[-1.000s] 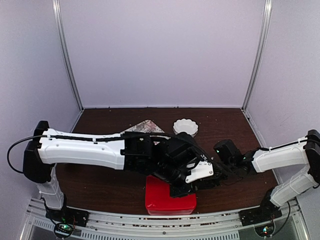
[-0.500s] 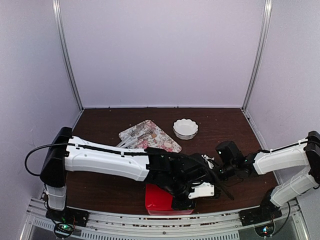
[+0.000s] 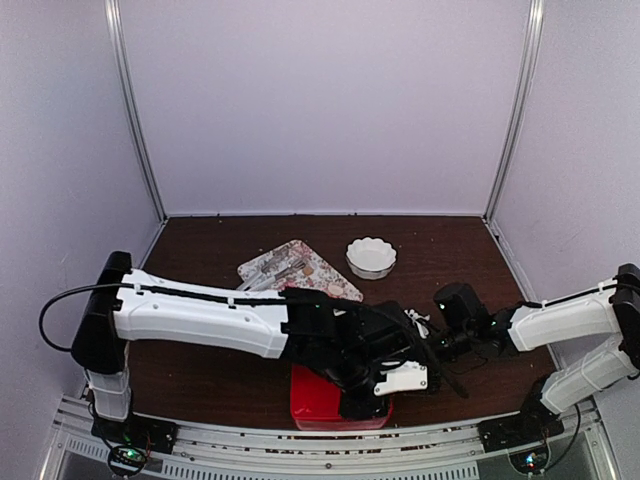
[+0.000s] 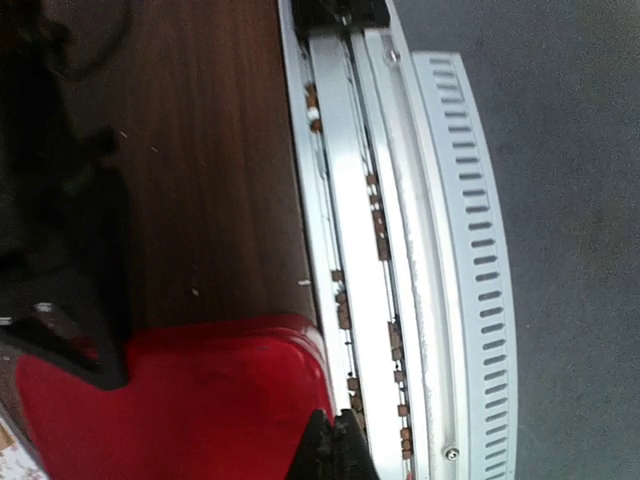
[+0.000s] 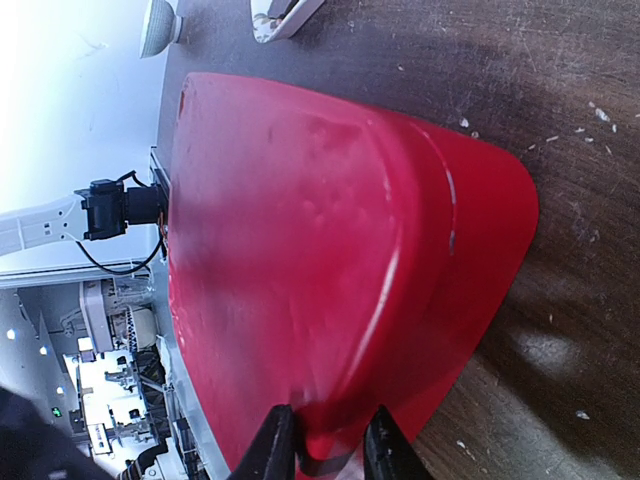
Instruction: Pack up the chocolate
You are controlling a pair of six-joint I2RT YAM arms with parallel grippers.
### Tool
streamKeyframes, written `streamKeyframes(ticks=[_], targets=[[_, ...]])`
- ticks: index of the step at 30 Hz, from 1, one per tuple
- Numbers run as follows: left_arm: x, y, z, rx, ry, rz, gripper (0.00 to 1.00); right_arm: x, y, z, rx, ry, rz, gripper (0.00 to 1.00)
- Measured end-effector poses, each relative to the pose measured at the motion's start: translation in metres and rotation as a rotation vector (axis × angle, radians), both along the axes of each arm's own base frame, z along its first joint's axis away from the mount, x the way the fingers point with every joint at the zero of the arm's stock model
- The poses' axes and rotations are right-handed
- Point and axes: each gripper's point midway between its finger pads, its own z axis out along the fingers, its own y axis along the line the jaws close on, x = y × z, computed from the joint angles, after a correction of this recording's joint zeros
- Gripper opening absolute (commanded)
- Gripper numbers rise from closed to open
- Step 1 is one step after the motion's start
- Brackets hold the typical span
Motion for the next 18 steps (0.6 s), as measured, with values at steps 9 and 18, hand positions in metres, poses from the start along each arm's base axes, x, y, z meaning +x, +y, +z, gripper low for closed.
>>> streamKeyframes(ticks=[9,18], targets=[[0.010,-0.009,0.043,-0.093,-0.059,0.027,0.00,0.000,0.000,0.000,0.000,-0.002,0.000,0.22],[0.005,-0.011,-0.036,0.053,-0.011,0.009,0.00,-0.001,-0.001,-0.003,0.002,-0.001,0.001,0.20]])
